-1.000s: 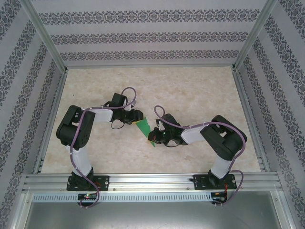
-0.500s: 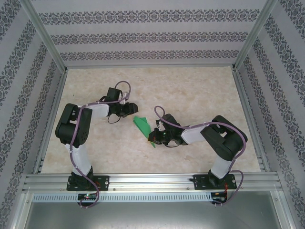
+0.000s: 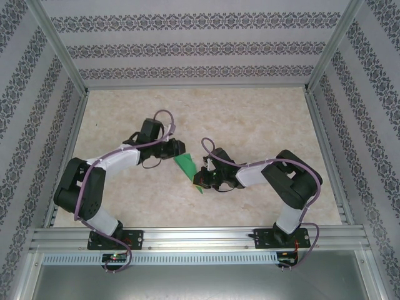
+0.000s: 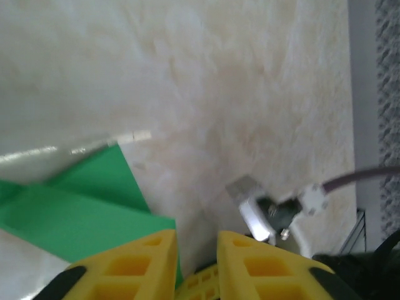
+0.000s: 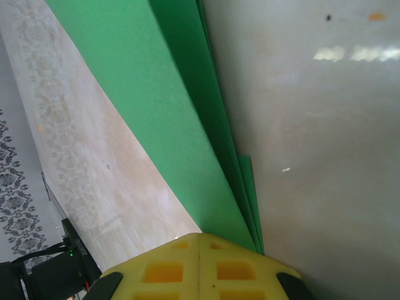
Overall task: Fold a paper plane with a square sheet of paper (pick it up from the middle)
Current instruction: Fold the wing for the fifth time at the center of the table.
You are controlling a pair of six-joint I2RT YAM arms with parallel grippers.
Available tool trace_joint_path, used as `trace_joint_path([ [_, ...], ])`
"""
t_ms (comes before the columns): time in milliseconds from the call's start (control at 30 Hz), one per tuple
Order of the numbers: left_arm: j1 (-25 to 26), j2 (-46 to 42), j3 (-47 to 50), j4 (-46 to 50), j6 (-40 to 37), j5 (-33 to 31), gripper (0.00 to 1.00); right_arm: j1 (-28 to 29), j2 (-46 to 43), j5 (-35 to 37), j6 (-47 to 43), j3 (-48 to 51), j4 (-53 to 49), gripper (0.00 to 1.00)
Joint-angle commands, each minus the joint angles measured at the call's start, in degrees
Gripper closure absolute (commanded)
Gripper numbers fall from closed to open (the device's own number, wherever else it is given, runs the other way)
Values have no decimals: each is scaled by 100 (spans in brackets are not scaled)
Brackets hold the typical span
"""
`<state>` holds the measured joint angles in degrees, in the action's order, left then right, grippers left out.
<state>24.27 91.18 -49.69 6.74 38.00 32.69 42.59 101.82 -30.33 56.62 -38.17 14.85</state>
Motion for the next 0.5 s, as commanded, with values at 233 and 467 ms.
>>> trace_joint_path([
  [233, 617, 284, 483, -657, 891, -217, 98, 7, 486, 365, 86, 143, -574, 100],
  [467, 667, 535, 635, -796, 835, -298, 100, 13, 533, 361, 101, 142, -546, 100],
])
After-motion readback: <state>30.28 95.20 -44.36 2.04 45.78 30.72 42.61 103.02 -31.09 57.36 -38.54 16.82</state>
